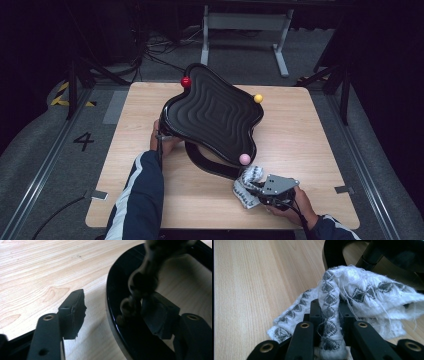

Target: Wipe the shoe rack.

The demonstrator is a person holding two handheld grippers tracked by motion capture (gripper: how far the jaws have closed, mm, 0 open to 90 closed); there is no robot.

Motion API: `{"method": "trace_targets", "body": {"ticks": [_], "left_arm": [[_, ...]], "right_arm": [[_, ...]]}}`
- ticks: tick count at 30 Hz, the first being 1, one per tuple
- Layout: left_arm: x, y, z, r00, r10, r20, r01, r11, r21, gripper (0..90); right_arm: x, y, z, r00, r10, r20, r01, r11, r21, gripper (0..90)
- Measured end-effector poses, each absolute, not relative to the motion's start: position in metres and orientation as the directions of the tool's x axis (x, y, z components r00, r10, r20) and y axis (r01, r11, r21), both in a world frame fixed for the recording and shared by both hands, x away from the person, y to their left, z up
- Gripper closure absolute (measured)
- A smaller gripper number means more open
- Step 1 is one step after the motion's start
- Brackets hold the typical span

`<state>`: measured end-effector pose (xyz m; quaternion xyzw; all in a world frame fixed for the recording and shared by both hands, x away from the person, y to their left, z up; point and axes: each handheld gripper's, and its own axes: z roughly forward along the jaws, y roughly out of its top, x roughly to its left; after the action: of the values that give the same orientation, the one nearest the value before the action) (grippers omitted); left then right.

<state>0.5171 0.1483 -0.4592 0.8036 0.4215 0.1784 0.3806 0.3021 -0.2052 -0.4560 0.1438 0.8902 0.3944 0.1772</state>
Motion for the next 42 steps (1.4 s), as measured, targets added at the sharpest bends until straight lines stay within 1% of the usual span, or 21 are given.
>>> {"method": "trace_targets", "body": {"ticks": [2,5,7,9,12,13,15,17,19,20,22,25,30,33,37,42], "left_arm": [[0.52,0.147,-0.459,0.569,0.821,-0.038,0.544,-0.342,0.766,42.3],[0.523,0.144,-0.459,0.592,0.805,-0.025,0.535,-0.37,0.759,44.1],[0.523,0.142,-0.457,0.592,0.806,-0.008,0.533,-0.385,0.753,48.5],[0.523,0.139,-0.456,0.6,0.8,0.01,0.527,-0.404,0.747,56.2],[0.522,0.133,-0.455,0.62,0.784,0.017,0.511,-0.42,0.75,69.8],[0.522,0.133,-0.455,0.627,0.779,0.014,0.512,-0.425,0.746,73.0],[0.52,0.133,-0.454,0.626,0.78,0.021,0.51,-0.43,0.745,74.1],[0.517,0.134,-0.453,0.633,0.774,0.014,0.522,-0.44,0.731,74.3],[0.514,0.136,-0.452,0.651,0.759,0.017,0.511,-0.455,0.729,74.2],[0.512,0.137,-0.453,0.661,0.751,0.003,0.513,-0.454,0.728,74.2],[0.507,0.138,-0.453,0.668,0.744,-0.002,0.511,-0.456,0.729,74.2],[0.5,0.14,-0.455,0.684,0.729,-0.021,0.495,-0.442,0.748,74.2],[0.487,0.139,-0.454,0.714,0.7,-0.024,0.484,-0.469,0.739,73.9],[0.48,0.138,-0.455,0.723,0.69,-0.027,0.48,-0.474,0.738,74.2],[0.472,0.14,-0.454,0.734,0.678,-0.024,0.473,-0.487,0.734,74.3],[0.466,0.143,-0.457,0.741,0.67,-0.044,0.468,-0.469,0.749,74.5]], "right_arm": [[0.302,-0.205,-0.456,-0.897,0.395,-0.199,0.118,0.647,0.753,78.3],[0.303,-0.205,-0.456,-0.9,0.393,-0.189,0.123,0.645,0.755,78.3],[0.302,-0.204,-0.456,-0.907,0.38,-0.18,0.128,0.657,0.743,78.0],[0.3,-0.201,-0.453,-0.916,0.356,-0.185,0.112,0.67,0.734,78.1],[0.292,-0.196,-0.445,-0.926,0.339,-0.169,0.099,0.648,0.755,78.3],[0.29,-0.193,-0.443,-0.924,0.339,-0.178,0.09,0.643,0.761,78.5],[0.287,-0.188,-0.442,-0.921,0.338,-0.194,0.073,0.638,0.767,78.6],[0.286,-0.183,-0.443,-0.91,0.343,-0.232,0.052,0.65,0.758,78.6],[0.289,-0.182,-0.444,-0.896,0.366,-0.252,0.052,0.649,0.759,78.7],[0.291,-0.184,-0.445,-0.884,0.386,-0.263,0.058,0.649,0.759,78.7],[0.296,-0.19,-0.446,-0.868,0.434,-0.241,0.098,0.627,0.773,78.7],[0.304,-0.198,-0.45,-0.849,0.473,-0.234,0.123,0.608,0.784,78.8],[0.312,-0.205,-0.451,-0.843,0.5,-0.197,0.162,0.586,0.794,78.6],[0.317,-0.209,-0.454,-0.828,0.518,-0.213,0.163,0.587,0.793,78.7],[0.327,-0.217,-0.458,-0.801,0.563,-0.204,0.188,0.56,0.807,78.8],[0.338,-0.218,-0.464,-0.771,0.596,-0.224,0.197,0.559,0.805,78.9]]}}
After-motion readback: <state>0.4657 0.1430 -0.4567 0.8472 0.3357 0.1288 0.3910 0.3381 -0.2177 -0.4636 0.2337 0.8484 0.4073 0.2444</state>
